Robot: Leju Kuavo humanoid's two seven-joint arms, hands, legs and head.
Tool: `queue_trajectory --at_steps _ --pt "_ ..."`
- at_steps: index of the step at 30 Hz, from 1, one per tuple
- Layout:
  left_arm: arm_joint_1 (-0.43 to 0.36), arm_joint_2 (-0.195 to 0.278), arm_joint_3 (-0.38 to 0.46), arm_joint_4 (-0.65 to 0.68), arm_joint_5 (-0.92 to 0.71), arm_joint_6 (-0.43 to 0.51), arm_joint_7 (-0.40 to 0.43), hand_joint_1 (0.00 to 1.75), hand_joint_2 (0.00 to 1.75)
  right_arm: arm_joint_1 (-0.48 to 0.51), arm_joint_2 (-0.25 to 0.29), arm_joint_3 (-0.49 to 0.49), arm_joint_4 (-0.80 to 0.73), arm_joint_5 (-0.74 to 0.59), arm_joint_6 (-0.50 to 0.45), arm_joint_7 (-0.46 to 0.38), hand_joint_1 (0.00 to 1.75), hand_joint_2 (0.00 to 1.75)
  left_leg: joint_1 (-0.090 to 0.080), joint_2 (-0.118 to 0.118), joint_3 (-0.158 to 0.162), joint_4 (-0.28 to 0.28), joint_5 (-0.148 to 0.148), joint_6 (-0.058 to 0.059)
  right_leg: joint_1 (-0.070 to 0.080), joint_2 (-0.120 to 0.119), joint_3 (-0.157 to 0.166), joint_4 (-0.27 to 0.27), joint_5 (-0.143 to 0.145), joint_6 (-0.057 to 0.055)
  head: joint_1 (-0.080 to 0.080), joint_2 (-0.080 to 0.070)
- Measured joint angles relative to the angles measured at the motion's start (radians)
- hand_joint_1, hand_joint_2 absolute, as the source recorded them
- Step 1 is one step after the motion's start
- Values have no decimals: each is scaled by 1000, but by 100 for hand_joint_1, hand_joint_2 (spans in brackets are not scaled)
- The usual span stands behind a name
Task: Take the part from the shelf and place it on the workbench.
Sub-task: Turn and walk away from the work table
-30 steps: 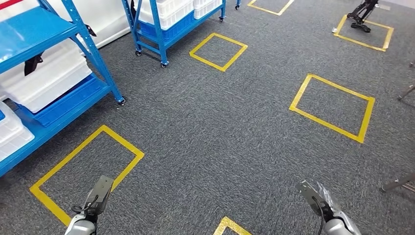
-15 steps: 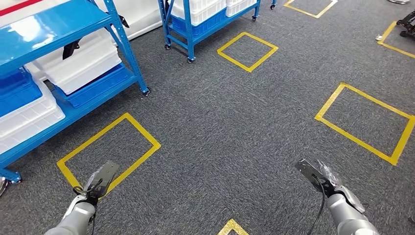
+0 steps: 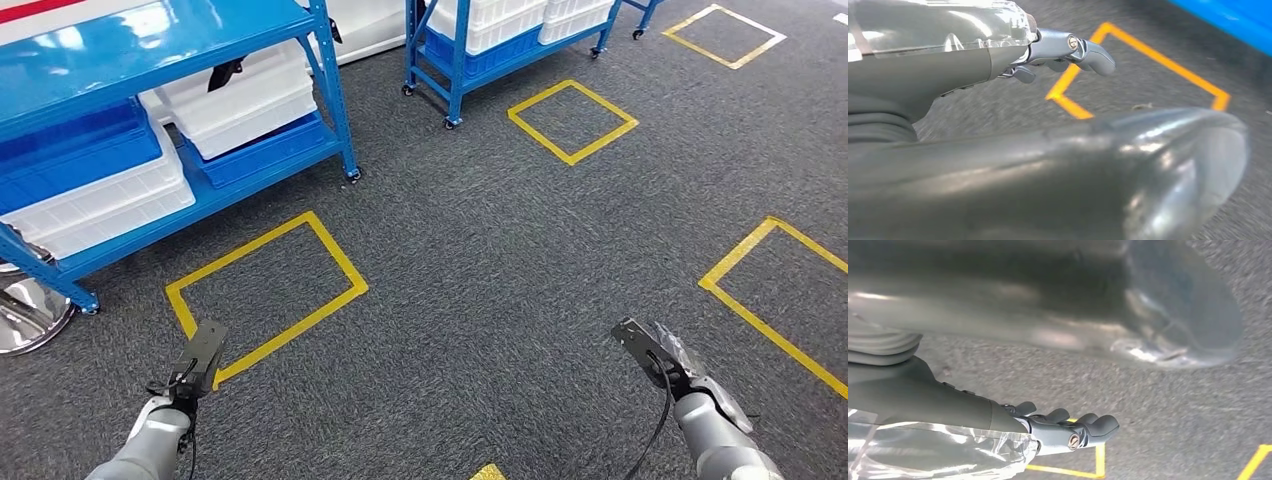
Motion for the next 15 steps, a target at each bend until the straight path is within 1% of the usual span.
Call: queue_trajectory --at_steps 1,2,3,4,5,6,7,8,9,10,11,12,13,14,15 --pt "13 -1 6 0 7 2 -5 0 0 14 1 -1 0 -10 -6 -9 0 0 1 -10 -3 8 -5 -7 -3 14 27 -60 23 2 0 0" --pt "24 -1 11 0 12 3 -9 0 0 26 1 -1 0 -15 -10 -14 0 0 2 -19 -8 15 -9 -13 -4 24 45 -101 36 0 1 0" --pt "32 -1 15 0 15 4 -11 0 0 36 2 -2 0 -19 -11 -16 0 0 2 -26 -12 18 -11 -18 -3 31 51 -116 35 -5 1 0" --pt "40 -1 20 0 19 4 -11 0 0 42 4 -2 0 -24 -10 -16 0 0 2 -31 -14 19 -11 -23 0 27 51 -117 33 -12 1 0" --pt "49 -2 25 0 26 4 -9 0 0 49 6 -4 0 -33 -7 -15 0 0 3 -35 -15 17 -12 -28 -1 20 51 -117 33 -21 1 0" --pt "60 -3 31 0 38 3 -7 0 0 57 9 -7 0 -47 -4 -14 0 0 3 -26 -15 20 -17 -34 -1 16 54 -120 34 -28 1 0" --pt "75 -5 38 0 53 4 -4 0 0 71 13 -13 0 -65 -2 -16 0 0 2 -9 -19 38 -31 -39 -1 11 59 -123 34 -36 0 0" --pt "93 -9 47 0 70 4 -2 0 0 91 19 -22 0 -88 -2 -21 0 0 3 12 -32 72 -53 -44 -1 7 64 -126 33 -43 -1 0" --pt "118 -14 59 0 92 5 0 0 0 121 28 -36 1 -114 -4 -30 0 0 3 34 -55 131 -85 -47 2 2 69 -127 30 -48 -2 0" --pt "148 -22 74 1 116 5 0 0 0 156 39 -53 5 -142 -8 -41 0 0 4 47 -86 200 -120 -50 4 -4 72 -127 26 -52 -3 0" --pt "185 -32 93 4 145 6 -1 0 0 196 53 -74 12 -174 -11 -54 0 0 5 52 -115 262 -145 -51 6 -9 75 -127 23 -55 -3 0" --pt "228 -43 116 8 174 6 -2 0 0 239 69 -97 23 -204 -12 -66 0 0 6 54 -133 299 -157 -51 8 -13 78 -127 19 -56 -3 0" --pt "272 -54 138 13 200 7 -3 0 0 280 86 -121 36 -232 -13 -72 0 0 5 55 -130 294 -146 -50 9 -15 82 -127 14 -56 -3 0" --pt "314 -65 161 18 222 9 -1 0 0 319 104 -147 50 -257 -13 -70 0 0 5 55 -104 248 -119 -46 11 -17 88 -127 9 -55 -3 0" --pt "349 -74 183 23 235 13 3 0 0 352 122 -171 62 -276 -14 -58 0 0 3 60 -65 173 -84 -39 12 -21 94 -127 5 -54 -3 0"
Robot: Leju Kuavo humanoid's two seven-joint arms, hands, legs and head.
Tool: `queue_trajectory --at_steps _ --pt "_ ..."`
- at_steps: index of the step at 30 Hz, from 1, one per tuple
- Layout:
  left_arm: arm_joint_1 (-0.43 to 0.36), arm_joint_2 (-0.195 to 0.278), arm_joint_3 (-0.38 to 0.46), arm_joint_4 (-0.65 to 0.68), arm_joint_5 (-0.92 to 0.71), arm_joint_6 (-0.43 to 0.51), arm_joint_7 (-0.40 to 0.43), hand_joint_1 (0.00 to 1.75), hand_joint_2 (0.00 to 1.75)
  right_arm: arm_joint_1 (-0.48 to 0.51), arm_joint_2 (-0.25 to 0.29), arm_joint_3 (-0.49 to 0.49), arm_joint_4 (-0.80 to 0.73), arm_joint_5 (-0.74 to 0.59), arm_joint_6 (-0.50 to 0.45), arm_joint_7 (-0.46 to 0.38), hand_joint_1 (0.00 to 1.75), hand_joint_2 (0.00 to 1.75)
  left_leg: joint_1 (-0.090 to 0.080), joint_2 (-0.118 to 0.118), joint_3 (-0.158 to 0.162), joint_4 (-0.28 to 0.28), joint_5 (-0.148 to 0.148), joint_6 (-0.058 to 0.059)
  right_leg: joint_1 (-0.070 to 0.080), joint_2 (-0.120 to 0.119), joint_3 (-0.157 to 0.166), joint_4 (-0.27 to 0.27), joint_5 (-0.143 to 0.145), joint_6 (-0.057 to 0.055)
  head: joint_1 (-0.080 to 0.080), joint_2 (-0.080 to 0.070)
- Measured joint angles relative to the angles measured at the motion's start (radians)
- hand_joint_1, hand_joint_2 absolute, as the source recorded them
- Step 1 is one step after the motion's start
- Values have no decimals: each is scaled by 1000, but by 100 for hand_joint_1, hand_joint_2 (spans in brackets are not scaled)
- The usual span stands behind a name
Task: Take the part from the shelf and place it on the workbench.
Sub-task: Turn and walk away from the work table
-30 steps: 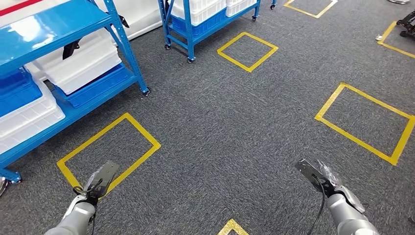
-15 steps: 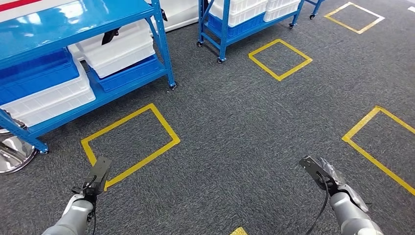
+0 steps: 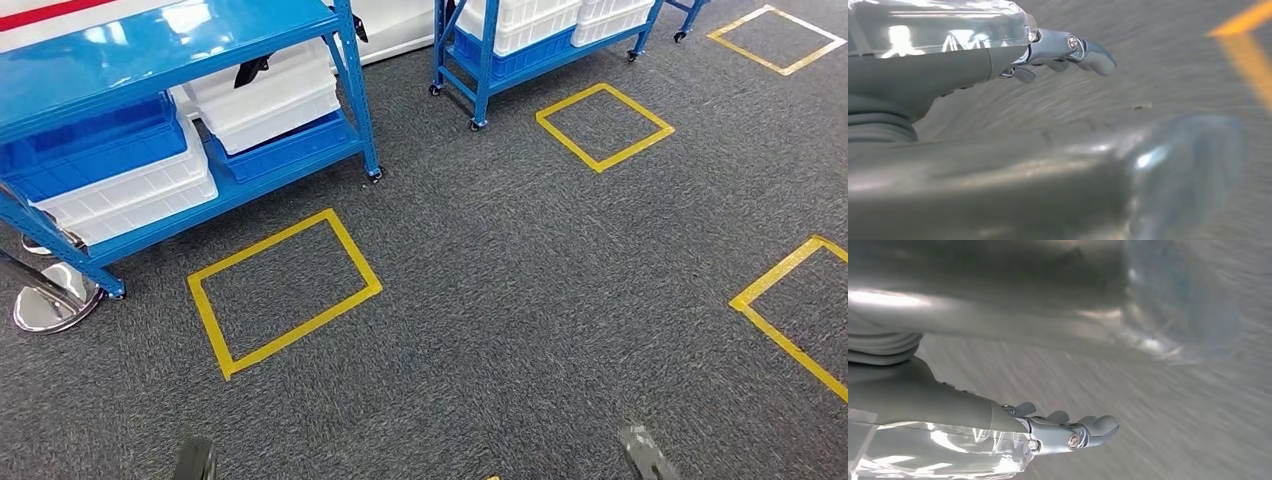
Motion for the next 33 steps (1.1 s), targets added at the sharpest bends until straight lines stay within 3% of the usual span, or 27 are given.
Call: queue_trajectory --at_steps 2,3,7,9,11,12,13,14,17,19,21,23,25,27,28,29,30,33 --pt "46 -17 34 8 3 12 19 0 0 48 33 -42 19 -20 -4 53 0 0 -9 22 64 -124 39 15 5 -8 10 0 -9 4 0 0" --pt "58 -24 46 10 -6 18 32 0 0 65 47 -60 27 -22 -7 93 0 0 -14 29 78 -151 42 20 5 -14 13 0 -12 8 0 0" --pt "88 -47 70 17 -42 27 64 0 0 100 84 -113 47 -22 -13 204 0 0 -13 7 93 -176 48 36 2 -25 24 4 -29 31 1 0" --pt "94 -55 78 19 -47 25 66 0 0 105 94 -135 51 -22 -13 233 0 0 -8 -4 103 -188 56 44 0 -11 -8 82 -81 39 2 0" --pt "97 -60 89 21 -47 24 62 0 0 111 101 -156 55 -22 -12 252 0 0 -8 -19 102 -188 58 47 0 -2 -71 214 -147 44 3 0" --pt "99 -63 95 21 -46 24 59 0 0 115 104 -163 56 -22 -12 254 0 0 -8 -28 101 -187 58 47 -1 -1 -93 260 -160 46 3 0" --pt "102 -64 99 22 -45 24 57 0 0 117 107 -169 57 -22 -11 255 0 0 -8 -37 101 -186 58 46 -2 0 -97 267 -151 47 3 0" --pt "104 -66 103 22 -45 24 56 0 0 119 109 -174 58 -22 -11 255 0 0 -7 -48 102 -185 58 45 -3 3 -80 234 -124 47 3 0" --pt "107 -70 112 24 -45 24 51 0 0 122 113 -185 59 -21 -11 252 0 0 -8 -77 99 -172 54 33 -10 50 17 41 -38 44 3 0" --pt "107 -71 120 24 -45 24 40 0 0 122 117 -191 60 -15 -11 243 0 0 -10 -92 93 -166 53 22 -7 66 38 -3 -29 33 2 0" --pt "108 -70 126 24 -46 22 27 0 0 120 123 -197 60 -4 -11 234 0 0 -9 -103 88 -166 55 11 -5 44 39 -5 -24 18 1 0" --pt "109 -69 132 24 -49 19 13 0 0 120 128 -201 60 7 -12 226 0 0 -8 -73 71 -130 28 0 -6 21 39 -10 -20 4 -2 0" --pt "105 -69 137 24 -54 13 -1 0 0 122 130 -202 61 19 -12 217 0 0 -5 -25 21 -16 -41 -10 -4 -4 38 -12 -19 -4 -5 0" --pt "101 -68 142 24 -60 8 -10 0 0 123 132 -202 62 29 -13 210 0 0 -2 -10 -32 107 -95 -16 -1 -31 36 -11 -21 -7 -6 0" --pt "101 -67 144 24 -62 6 -13 0 0 123 132 -202 62 34 -14 208 0 0 0 -7 -38 128 -96 -17 0 -44 37 -11 -21 -7 -6 0" --pt "102 -66 145 24 -64 5 -14 0 0 122 133 -202 62 37 -14 206 0 0 0 -5 -26 111 -80 -16 1 -56 38 -11 -22 -7 -6 0" --pt "102 -65 145 24 -65 4 -15 0 0 121 133 -202 62 40 -15 204 0 0 0 2 7 53 -49 -13 2 -67 40 -11 -24 -6 -6 0" --pt "98 -60 148 24 -67 1 -17 0 0 118 137 -202 62 47 -16 202 0 0 -11 59 112 -142 19 9 7 -98 49 -11 -30 3 -5 0"
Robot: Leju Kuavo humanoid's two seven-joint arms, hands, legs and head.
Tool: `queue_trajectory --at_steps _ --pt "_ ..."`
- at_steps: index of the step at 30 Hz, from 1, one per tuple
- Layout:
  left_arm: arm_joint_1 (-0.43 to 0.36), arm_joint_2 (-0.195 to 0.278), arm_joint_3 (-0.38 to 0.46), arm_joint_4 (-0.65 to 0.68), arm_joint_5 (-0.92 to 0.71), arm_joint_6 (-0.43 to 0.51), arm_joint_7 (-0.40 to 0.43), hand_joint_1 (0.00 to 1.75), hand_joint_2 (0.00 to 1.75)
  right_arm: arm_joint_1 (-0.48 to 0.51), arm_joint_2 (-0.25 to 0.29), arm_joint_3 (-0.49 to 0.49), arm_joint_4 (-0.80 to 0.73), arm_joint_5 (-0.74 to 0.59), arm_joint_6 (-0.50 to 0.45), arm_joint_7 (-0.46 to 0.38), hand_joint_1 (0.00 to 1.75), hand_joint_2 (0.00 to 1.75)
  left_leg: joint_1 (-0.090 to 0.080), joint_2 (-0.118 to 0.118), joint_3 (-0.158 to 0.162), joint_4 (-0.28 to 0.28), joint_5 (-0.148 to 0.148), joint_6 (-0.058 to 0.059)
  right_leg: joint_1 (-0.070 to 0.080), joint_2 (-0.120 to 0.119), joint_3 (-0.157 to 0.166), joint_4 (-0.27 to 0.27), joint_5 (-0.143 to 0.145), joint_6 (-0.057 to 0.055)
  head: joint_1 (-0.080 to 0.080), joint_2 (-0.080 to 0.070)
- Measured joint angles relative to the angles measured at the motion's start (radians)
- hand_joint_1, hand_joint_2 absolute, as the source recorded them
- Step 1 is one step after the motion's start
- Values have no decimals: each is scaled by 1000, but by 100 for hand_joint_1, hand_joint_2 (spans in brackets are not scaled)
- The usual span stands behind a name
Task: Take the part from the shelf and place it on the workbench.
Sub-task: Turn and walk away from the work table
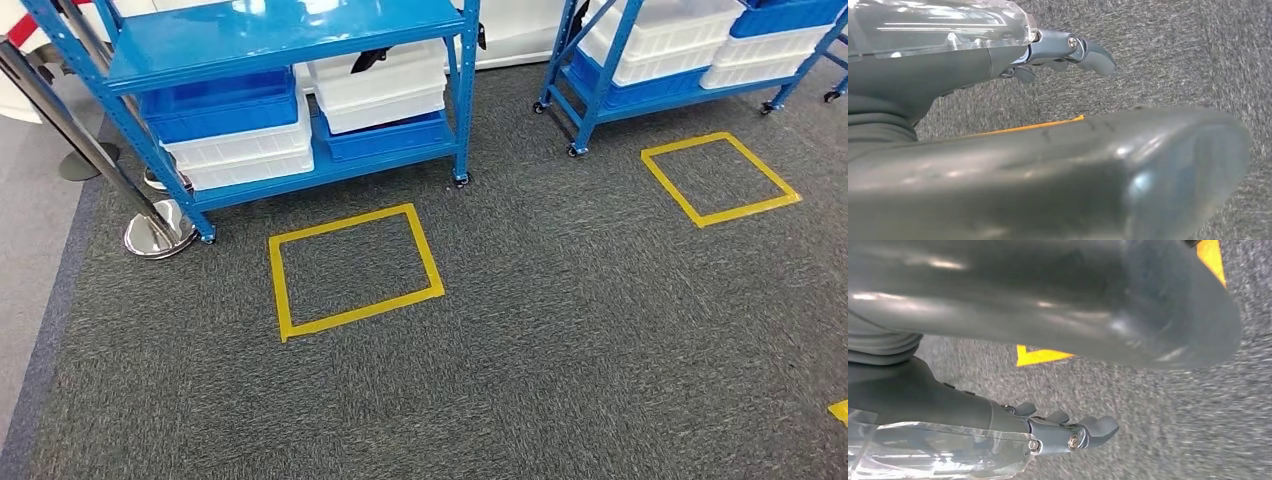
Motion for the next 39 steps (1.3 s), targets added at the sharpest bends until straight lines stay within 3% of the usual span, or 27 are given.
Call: queue_trajectory --at_steps 1,3,4,6,8,9,10,11,12,14,15,16,19,21,22,24,25,26,27,29,31,34,36,37,39 --pt "-1 2 1 0 -1 -1 0 0 0 -1 1 0 0 1 0 0 0 0 -4 10 9 -21 3 6 1 -8 2 0 -2 5 0 0" --pt "-1 4 2 0 -3 -1 -1 0 0 -5 3 0 0 2 -1 0 0 0 -5 -10 7 -28 6 15 2 -25 9 -5 -3 16 0 0" --pt "1 4 3 0 -3 -2 0 0 0 -7 4 0 0 3 -1 0 0 0 -3 -20 11 -35 10 20 1 -20 13 -3 -6 22 1 0" --pt "3 4 4 0 -6 -3 3 0 0 -8 5 0 1 6 -1 0 0 0 5 -40 18 -50 22 31 -3 29 -3 39 -39 32 2 0" --pt "0 4 4 0 -11 -5 7 0 0 -3 5 0 1 10 -1 2 0 0 8 -61 16 -54 29 37 -7 84 -61 157 -102 37 4 0" --pt "-2 4 4 0 -13 -7 8 0 0 0 5 0 2 11 -2 2 0 0 8 -72 15 -53 30 39 -8 94 -94 220 -126 39 4 0" --pt "-2 3 4 1 -14 -10 8 0 0 2 5 -1 2 10 -2 1 0 0 8 -82 14 -51 30 39 -8 98 -117 261 -132 42 4 0" --pt "-2 3 4 1 -14 -14 5 0 0 3 5 -3 3 7 -2 0 0 0 9 -92 14 -49 29 38 -9 99 -124 265 -118 44 4 0" --pt "-1 2 5 1 -13 -19 1 0 0 3 5 -6 3 4 -2 -1 0 0 9 -100 15 -46 26 37 -11 100 -113 231 -85 45 4 0" --pt "1 1 10 2 -10 -28 -9 0 0 1 5 -14 4 0 -1 -2 0 0 10 -113 15 -37 18 30 -15 107 -59 100 -11 45 4 0" --pt "0 0 13 2 -9 -31 -13 0 0 0 5 -18 4 1 -1 -2 0 0 9 -117 13 -31 13 24 -16 112 -39 48 9 42 4 0" --pt "-1 -1 15 2 -9 -32 -16 0 0 -1 5 -21 4 1 -1 -2 0 0 7 -120 10 -27 7 18 -15 116 -27 17 16 38 4 0" --pt "0 0 20 2 -13 -32 -19 0 0 -3 6 -25 4 3 -1 -2 0 0 7 -122 8 -25 -3 0 -12 116 -24 6 11 18 4 0" --pt "-1 0 21 2 -15 -32 -20 0 0 -2 7 -27 4 3 -1 -1 0 0 9 -100 -3 12 -24 -12 -14 111 -17 2 9 5 2 0" --pt "-3 0 21 2 -16 -31 -21 0 0 -1 8 -28 4 3 -1 0 0 0 11 -86 -25 60 -49 -17 -15 106 -13 0 7 -1 1 0" --pt "-5 -1 22 2 -17 -31 -21 0 0 2 8 -32 4 3 -1 1 0 0 15 -69 -98 197 -107 -25 -13 98 -4 0 -2 -6 -1 0" --pt "-5 -1 22 2 -17 -31 -21 0 0 3 8 -34 4 3 -1 2 0 0 17 -67 -131 251 -121 -27 -12 94 1 0 -7 -6 -1 0" --pt "-4 -1 22 2 -17 -31 -21 0 0 3 8 -35 4 3 -1 3 0 0 17 -66 -149 273 -115 -28 -12 91 8 0 -13 -6 -1 0" --pt "-2 -1 22 2 -18 -31 -20 0 0 3 8 -37 4 3 -1 5 0 0 17 -65 -147 254 -87 -26 -12 89 17 0 -19 -4 -1 0" --pt "-1 -1 23 2 -18 -31 -20 0 0 4 10 -40 5 3 -1 7 0 0 14 -61 -96 125 -3 -15 -12 85 38 -1 -34 0 0 0" --pt "-1 -1 24 2 -20 -31 -20 0 0 3 12 -42 5 3 -1 8 0 0 6 -53 -48 18 37 0 -11 81 52 -4 -48 10 1 0" --pt "-1 -1 26 2 -25 -31 -19 0 0 1 13 -48 6 8 0 8 0 0 2 -55 -27 -13 25 17 -10 78 70 -4 -48 29 2 0" --pt "0 -3 27 2 -30 -31 -19 0 0 -1 14 -50 6 14 0 6 0 0 6 -61 -1 -29 20 28 -12 84 64 35 -52 36 3 0" --pt "0 -3 28 3 -31 -31 -19 0 0 -2 14 -51 6 16 0 5 0 0 7 -63 12 -35 17 33 -13 89 42 78 -65 38 4 0" --pt "-3 -4 28 3 -32 -31 -19 0 0 -3 14 -52 6 18 0 3 0 0 7 -66 26 -39 7 41 -14 97 -38 195 -113 43 6 0"
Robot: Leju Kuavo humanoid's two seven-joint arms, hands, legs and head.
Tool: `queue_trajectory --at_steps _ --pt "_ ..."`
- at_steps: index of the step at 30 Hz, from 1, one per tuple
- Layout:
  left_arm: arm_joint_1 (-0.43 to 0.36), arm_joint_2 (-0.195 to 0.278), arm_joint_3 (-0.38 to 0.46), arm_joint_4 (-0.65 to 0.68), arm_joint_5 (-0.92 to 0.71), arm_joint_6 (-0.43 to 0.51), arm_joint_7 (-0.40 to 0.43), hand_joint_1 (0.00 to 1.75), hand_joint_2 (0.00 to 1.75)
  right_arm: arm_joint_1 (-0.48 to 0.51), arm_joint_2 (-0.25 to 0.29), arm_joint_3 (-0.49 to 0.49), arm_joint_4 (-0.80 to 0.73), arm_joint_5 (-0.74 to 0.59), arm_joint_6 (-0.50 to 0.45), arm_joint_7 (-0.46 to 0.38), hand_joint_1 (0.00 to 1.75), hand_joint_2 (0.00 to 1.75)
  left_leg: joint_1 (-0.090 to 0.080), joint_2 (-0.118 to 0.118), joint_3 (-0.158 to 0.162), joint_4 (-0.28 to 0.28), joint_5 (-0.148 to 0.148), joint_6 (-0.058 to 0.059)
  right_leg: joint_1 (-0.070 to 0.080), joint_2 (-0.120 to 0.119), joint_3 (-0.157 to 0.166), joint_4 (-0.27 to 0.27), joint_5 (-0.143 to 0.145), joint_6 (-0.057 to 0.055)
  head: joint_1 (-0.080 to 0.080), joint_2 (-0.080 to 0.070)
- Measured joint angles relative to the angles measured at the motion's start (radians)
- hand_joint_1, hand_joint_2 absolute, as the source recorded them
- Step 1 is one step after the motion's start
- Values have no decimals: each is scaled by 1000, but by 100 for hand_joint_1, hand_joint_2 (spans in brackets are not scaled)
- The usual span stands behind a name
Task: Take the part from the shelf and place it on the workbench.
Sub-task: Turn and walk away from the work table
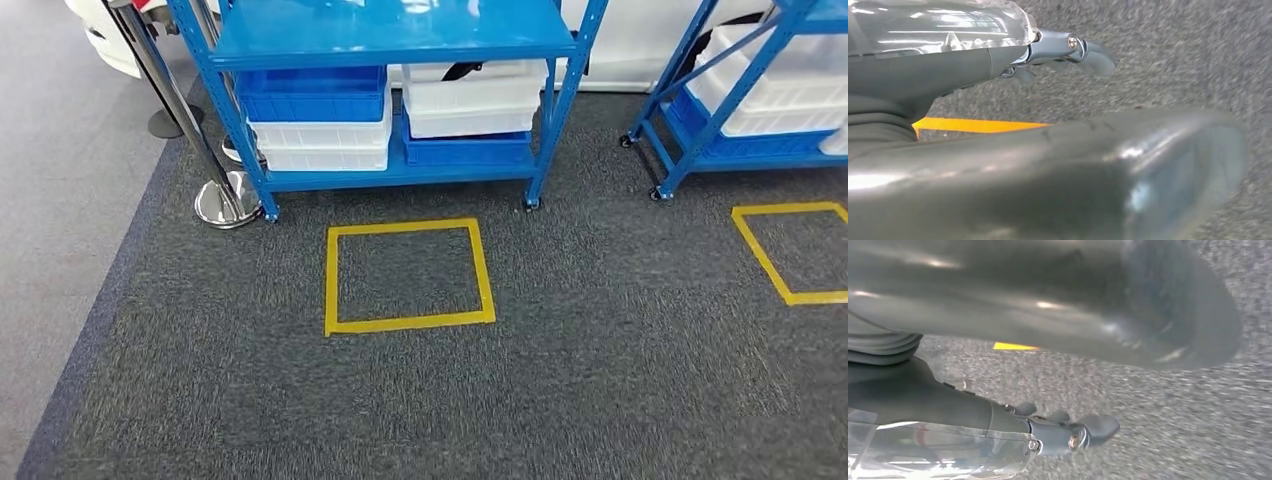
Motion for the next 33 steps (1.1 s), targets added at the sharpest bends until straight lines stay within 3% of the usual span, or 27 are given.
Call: queue_trajectory --at_steps 2,3,4,6,8,10,12,14,16,18,19,20,21,23,24,26,27,29,31,33 --pt "0 0 0 0 -1 0 0 0 0 2 0 -2 0 0 0 0 0 0 -1 -5 16 0 -15 1 0 2 -73 73 -26 5 0 0" --pt "1 -1 1 0 -2 0 1 0 0 3 0 -3 0 0 0 -1 0 0 0 -8 27 0 -24 -1 0 2 -88 65 -11 7 1 0" --pt "2 -1 1 1 -2 0 2 0 0 5 0 -3 0 0 1 -1 0 0 0 -11 42 0 -34 -4 -1 2 -87 25 23 6 1 0" --pt "3 -3 1 3 -4 0 4 0 0 9 0 -5 0 1 1 -1 0 0 0 -14 68 3 -57 -12 1 3 -66 -92 119 1 1 0" --pt "0 -3 2 4 -4 0 6 0 0 10 -1 -6 0 1 3 -2 0 0 -3 -16 80 4 -76 -24 6 4 -54 -154 167 -14 1 0" --pt "-3 -3 2 5 -5 0 8 0 0 8 -1 -6 0 1 4 -2 0 0 -4 -17 86 9 -82 -36 8 4 -49 -158 164 -31 1 0" --pt "-3 -3 2 5 -5 0 9 0 0 8 -1 -6 0 1 4 -2 0 0 -3 -12 74 53 -79 -44 5 3 -32 -167 159 -45 0 0" --pt "-5 -3 2 5 -5 0 10 0 0 8 0 -6 0 1 4 -2 0 0 0 -5 13 157 -97 -54 3 1 -11 -175 147 -55 -1 0" --pt "-4 -3 2 6 -6 0 11 0 0 7 0 -6 0 1 5 -2 0 0 4 -1 -73 273 -153 -63 3 1 7 -177 131 -58 -2 0" --pt "-2 -3 3 6 -6 0 12 0 0 8 0 -6 0 1 6 -2 0 0 6 0 -126 303 -179 -66 3 2 31 -177 111 -57 -2 0" --pt "-1 -3 3 6 -6 0 13 0 0 8 0 -6 0 1 6 -2 0 0 6 1 -129 270 -159 -65 3 2 45 -177 100 -56 -2 0" --pt "0 -3 3 6 -6 0 13 0 0 8 0 -6 0 1 6 -2 0 0 6 2 -122 215 -118 -60 4 1 60 -178 90 -54 -2 0" --pt "1 -3 4 6 -6 0 13 0 0 9 0 -6 0 2 8 -2 0 0 4 4 -111 152 -60 -54 5 1 74 -177 79 -52 -2 0" --pt "3 -3 5 6 -6 0 14 0 0 7 0 -6 1 4 12 -3 0 0 -2 8 -94 72 12 -40 7 3 93 -180 59 -42 -2 0" --pt "4 -3 6 6 -6 0 15 0 0 6 1 -6 1 4 15 -3 0 0 -5 9 -91 57 25 -34 8 4 102 -179 53 -36 -1 0" --pt "3 -3 7 7 -6 0 16 0 0 2 1 -6 1 5 17 -4 0 0 -5 5 -71 45 18 -19 7 3 113 -170 56 -21 -1 0" --pt "3 -3 7 7 -6 0 17 0 0 2 1 -6 1 6 18 -4 0 0 -3 3 -56 34 17 -12 7 3 111 -149 61 -16 0 0" --pt "0 -3 7 7 -6 0 18 0 0 -1 1 -6 1 9 19 -5 0 0 0 0 -22 17 9 0 6 4 65 -64 51 -8 2 0" --pt "-2 -3 7 7 -6 0 19 0 0 -3 2 -6 2 12 19 -5 0 0 -2 0 -3 11 -6 5 6 5 -18 46 3 -6 4 0" --pt "-1 -3 8 7 -7 0 20 0 0 -1 2 -6 2 12 19 -5 0 0 -3 -4 20 11 -27 5 7 5 -82 88 -33 -6 4 0"
